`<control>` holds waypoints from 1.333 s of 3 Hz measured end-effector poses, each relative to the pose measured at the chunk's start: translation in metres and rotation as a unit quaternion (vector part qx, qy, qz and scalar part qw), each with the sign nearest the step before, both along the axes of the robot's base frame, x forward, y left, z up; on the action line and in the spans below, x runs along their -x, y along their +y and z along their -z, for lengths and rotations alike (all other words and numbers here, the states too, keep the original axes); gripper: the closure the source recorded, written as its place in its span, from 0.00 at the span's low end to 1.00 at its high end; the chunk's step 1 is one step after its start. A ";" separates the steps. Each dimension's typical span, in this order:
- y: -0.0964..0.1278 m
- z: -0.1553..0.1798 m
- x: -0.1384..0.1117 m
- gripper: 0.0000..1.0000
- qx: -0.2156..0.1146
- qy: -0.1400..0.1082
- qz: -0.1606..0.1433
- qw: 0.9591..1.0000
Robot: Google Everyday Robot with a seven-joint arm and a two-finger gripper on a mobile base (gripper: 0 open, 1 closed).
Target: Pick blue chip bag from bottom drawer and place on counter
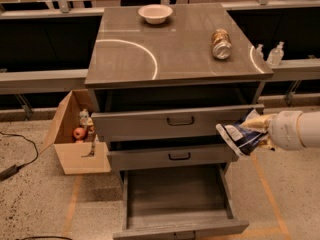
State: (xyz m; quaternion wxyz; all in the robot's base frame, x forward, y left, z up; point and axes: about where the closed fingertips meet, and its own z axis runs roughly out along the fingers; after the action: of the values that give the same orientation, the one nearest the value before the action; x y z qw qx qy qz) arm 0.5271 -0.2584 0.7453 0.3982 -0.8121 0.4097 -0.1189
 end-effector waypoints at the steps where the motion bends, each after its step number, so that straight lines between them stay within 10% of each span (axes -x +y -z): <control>1: -0.004 -0.062 -0.007 1.00 -0.005 -0.041 -0.026 0.999; 4: 0.037 -0.171 -0.061 1.00 0.023 -0.182 -0.121 0.976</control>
Offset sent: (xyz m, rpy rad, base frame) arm 0.0462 0.0095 0.1747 -0.0369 -0.3215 0.1965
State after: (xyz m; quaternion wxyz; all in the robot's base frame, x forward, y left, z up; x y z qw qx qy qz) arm 0.5880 -0.2213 0.9165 0.4590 -0.8291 0.2267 -0.2248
